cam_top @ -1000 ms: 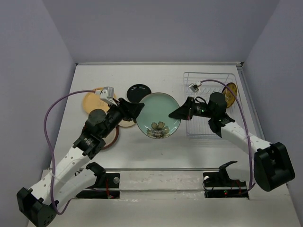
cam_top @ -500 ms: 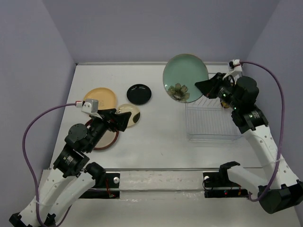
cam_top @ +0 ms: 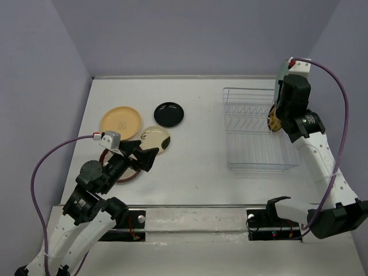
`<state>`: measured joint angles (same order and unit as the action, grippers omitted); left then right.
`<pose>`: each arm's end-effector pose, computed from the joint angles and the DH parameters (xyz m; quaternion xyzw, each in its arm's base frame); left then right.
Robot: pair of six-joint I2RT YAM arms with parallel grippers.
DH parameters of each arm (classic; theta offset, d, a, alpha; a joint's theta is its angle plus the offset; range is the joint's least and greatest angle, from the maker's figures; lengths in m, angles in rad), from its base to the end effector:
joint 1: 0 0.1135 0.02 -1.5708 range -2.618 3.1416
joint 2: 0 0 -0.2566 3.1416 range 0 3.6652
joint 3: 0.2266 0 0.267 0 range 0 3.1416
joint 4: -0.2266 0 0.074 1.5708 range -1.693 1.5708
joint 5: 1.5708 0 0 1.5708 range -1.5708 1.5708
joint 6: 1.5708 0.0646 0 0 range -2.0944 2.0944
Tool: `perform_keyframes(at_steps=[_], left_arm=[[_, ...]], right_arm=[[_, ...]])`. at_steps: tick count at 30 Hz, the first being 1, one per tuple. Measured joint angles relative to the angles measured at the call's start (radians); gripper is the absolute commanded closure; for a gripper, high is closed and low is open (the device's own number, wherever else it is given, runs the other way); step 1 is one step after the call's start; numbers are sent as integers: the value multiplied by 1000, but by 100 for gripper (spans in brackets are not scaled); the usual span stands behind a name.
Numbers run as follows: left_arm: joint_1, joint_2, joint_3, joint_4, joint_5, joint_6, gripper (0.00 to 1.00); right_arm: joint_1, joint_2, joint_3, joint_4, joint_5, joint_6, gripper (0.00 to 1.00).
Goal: Load the plates into the dish rack
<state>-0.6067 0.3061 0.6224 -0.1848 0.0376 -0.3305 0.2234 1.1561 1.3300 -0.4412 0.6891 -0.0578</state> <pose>0.1147 -0.0826 0.3469 0.1047 0.6508 -0.3506 0.6653 0.2840 0.0224 0.4197 0.0980 0.7696 -0.2204 0.5912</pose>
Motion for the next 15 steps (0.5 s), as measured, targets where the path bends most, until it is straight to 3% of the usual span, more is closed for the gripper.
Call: perform_keyframes(at_steps=[6,15], left_arm=[[0,-39,0,9,20,11,1],[0,-42,0,8,19,16,1]], right_arm=[[-61,121,53,92,-12,-172,93],[-188,212,51,60,-204,-169,93]])
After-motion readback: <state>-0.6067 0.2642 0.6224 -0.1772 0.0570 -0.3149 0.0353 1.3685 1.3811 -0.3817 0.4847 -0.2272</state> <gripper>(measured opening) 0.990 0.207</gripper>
